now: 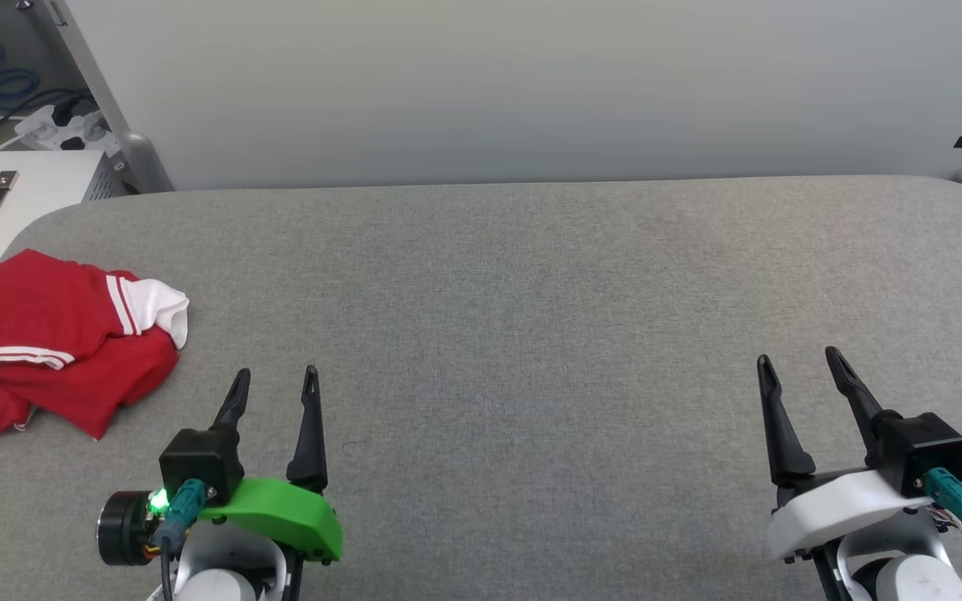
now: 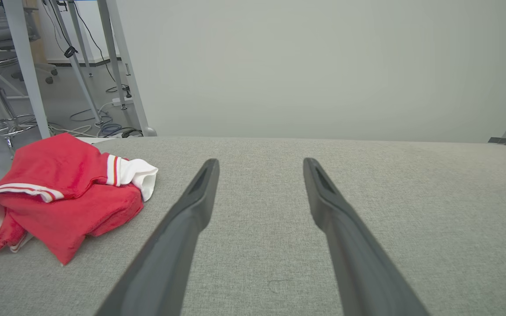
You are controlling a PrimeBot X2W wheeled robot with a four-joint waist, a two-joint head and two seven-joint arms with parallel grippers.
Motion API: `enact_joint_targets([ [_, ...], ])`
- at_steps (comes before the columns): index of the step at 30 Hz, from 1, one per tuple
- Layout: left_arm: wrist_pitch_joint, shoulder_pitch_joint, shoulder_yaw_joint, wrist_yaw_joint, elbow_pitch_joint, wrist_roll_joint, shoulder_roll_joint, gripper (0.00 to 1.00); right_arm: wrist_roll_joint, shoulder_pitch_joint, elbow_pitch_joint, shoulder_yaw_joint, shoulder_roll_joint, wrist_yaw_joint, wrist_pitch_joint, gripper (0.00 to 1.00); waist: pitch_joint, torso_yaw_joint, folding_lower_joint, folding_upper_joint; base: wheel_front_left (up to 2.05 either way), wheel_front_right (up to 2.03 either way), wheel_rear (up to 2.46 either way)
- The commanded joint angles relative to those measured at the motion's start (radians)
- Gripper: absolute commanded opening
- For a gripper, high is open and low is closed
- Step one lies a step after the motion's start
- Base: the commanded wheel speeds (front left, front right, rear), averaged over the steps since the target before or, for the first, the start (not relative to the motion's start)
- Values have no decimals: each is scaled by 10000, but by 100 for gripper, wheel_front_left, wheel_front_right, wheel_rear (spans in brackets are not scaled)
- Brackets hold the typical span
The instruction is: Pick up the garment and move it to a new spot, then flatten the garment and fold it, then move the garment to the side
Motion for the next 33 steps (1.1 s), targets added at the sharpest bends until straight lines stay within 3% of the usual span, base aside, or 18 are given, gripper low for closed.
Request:
enact_joint_targets([
  [1, -120, 127, -56, -49, 70, -108, -30, 100, -23, 7, -63, 30, 10, -6, -101, 100, 9, 5, 0, 0, 0, 0, 0],
  [19, -497, 65, 4, -77, -331, -422, -39, 100, 73, -127, -391, 81, 13, -7, -472, 100, 207, 64, 0, 0, 0, 0, 0],
  [33, -827, 75, -270, -168, 127, -595, -47, 100, 62, -142, -80, 78, 16, -9, -798, 100, 230, 151, 0, 0, 0, 0, 0],
])
